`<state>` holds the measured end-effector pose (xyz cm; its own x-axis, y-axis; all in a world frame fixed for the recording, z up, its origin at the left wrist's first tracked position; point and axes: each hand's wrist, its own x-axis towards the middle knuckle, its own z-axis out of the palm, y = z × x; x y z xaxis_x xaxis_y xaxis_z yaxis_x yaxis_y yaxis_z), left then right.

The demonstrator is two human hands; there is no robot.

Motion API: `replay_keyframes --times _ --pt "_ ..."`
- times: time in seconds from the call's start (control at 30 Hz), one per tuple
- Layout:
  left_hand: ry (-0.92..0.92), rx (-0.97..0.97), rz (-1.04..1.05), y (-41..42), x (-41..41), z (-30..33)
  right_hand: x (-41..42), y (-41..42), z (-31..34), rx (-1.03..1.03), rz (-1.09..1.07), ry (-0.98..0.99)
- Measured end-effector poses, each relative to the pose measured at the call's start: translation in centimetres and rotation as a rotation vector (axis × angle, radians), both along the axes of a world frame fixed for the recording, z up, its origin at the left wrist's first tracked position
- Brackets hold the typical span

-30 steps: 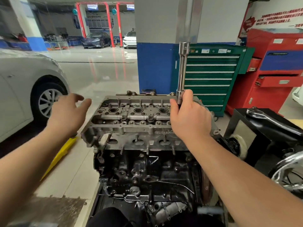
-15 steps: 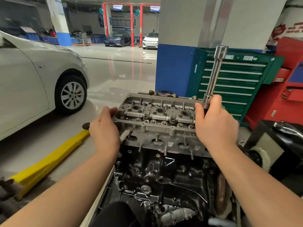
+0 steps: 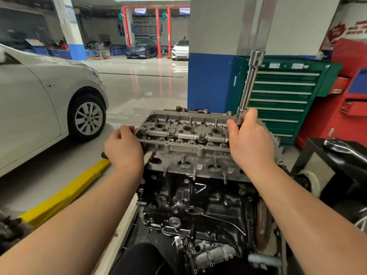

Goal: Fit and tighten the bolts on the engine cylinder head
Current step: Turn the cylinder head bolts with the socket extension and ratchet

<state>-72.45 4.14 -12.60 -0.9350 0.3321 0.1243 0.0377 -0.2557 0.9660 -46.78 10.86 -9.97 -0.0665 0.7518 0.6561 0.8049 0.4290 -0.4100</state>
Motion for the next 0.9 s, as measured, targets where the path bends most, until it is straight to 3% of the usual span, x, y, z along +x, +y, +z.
replay_keyframes --times 0.17,0.43,0.9 --pt "-0.007 -0.093 -0.023 0.5 -0.8 0.2 0.3 0.6 0.9 -0.159 0.082 -0.017" --pt "0.080 -0.159 -0.182 0.0 -1.9 -1.1 0.9 1.1 1.4 -0.236 0.169 0.078" --pt "0.534 -0.422 -0.234 -2.9 -2.8 -1.5 1.3 0.4 1.4 -0.249 0.149 0.061"
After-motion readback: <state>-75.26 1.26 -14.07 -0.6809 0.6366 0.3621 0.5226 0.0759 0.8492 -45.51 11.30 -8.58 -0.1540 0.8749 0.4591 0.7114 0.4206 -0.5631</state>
